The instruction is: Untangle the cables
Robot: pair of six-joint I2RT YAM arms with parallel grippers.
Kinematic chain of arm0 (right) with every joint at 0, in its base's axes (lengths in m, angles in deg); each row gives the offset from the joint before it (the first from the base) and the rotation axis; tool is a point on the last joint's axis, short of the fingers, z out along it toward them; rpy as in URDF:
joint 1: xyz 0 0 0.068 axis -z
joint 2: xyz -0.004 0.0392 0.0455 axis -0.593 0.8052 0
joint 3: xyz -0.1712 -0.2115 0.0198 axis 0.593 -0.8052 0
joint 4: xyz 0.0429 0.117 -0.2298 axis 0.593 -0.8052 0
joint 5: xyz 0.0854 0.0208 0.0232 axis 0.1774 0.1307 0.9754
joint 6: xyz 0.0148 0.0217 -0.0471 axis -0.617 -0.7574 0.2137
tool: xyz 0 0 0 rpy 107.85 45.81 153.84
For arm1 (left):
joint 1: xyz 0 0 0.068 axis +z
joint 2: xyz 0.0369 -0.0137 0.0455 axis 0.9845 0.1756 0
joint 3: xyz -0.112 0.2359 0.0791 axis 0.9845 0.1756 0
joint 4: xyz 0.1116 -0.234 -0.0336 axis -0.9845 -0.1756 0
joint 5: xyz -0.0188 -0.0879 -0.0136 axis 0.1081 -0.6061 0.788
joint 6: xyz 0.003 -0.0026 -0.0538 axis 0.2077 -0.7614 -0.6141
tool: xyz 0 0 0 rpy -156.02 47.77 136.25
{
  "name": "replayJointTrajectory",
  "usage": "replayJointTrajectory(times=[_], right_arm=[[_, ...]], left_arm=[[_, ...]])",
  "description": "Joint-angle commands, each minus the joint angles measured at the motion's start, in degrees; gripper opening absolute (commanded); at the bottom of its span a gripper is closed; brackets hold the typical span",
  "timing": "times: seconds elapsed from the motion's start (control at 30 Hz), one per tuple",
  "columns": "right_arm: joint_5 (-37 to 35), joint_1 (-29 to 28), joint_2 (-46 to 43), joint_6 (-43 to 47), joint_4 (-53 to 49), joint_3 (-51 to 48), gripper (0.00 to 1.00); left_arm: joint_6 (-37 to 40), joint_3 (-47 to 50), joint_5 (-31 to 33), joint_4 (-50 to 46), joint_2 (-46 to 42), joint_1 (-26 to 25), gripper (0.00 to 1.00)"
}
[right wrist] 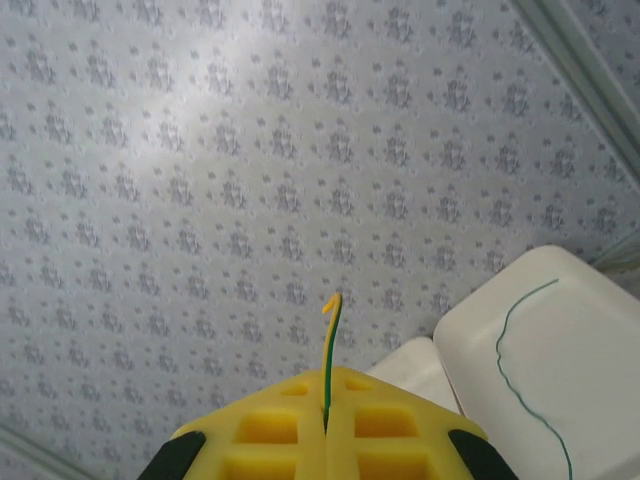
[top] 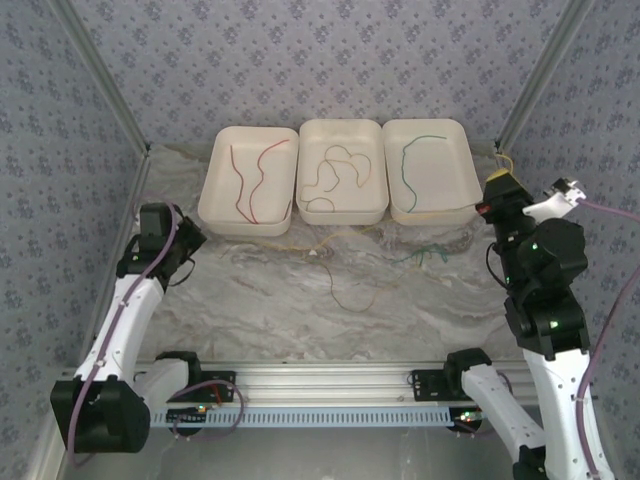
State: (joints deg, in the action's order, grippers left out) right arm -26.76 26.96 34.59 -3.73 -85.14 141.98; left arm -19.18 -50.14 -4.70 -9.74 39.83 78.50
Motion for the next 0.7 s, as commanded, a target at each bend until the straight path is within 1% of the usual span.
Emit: replayJointTrajectory(times=[0.0, 0.07, 0.17, 0.33, 0.43, 0.53, 0.6, 0.67], right_arm=[[-1.2, 2.8, 0.8, -3.3, 0.7, 3.6, 0.0], [-0.6, 4.9, 1.4, -4.0, 0.1, 4.8, 0.0], [2.0, 8.2, 3.4, -5.9, -0.1, 6.6, 0.0], [7.0, 12.7, 6.8, -9.7, 2.9, 7.6, 0.0], [9.5, 15.0, 9.5, -11.0, 5.8, 8.7, 0.0], [13.1, 15.8, 13.7, -11.5, 7.7, 11.4, 0.0], [16.6, 15.8, 17.6, -11.3, 11.6, 13.1, 0.0], [20.6, 15.4, 22.5, -12.0, 14.9, 15.8, 0.0]], left_arm=[[0.0, 0.9, 0.1, -2.5, -2.0, 1.8, 0.0], [0.8, 1.6, 0.4, -3.2, -2.7, 3.2, 0.0], [1.3, 3.1, 0.6, -3.9, -4.1, 5.2, 0.0], [-0.5, 6.4, 0.3, -3.5, -6.6, 7.4, 0.0], [-1.8, 8.6, -2.0, -2.2, -7.3, 8.8, 0.0], [-2.5, 9.3, -4.2, -1.0, -7.0, 8.9, 0.0], [-3.5, 9.3, -7.0, 0.9, -7.1, 8.6, 0.0], [-4.3, 8.7, -8.9, 3.0, -6.7, 6.8, 0.0]])
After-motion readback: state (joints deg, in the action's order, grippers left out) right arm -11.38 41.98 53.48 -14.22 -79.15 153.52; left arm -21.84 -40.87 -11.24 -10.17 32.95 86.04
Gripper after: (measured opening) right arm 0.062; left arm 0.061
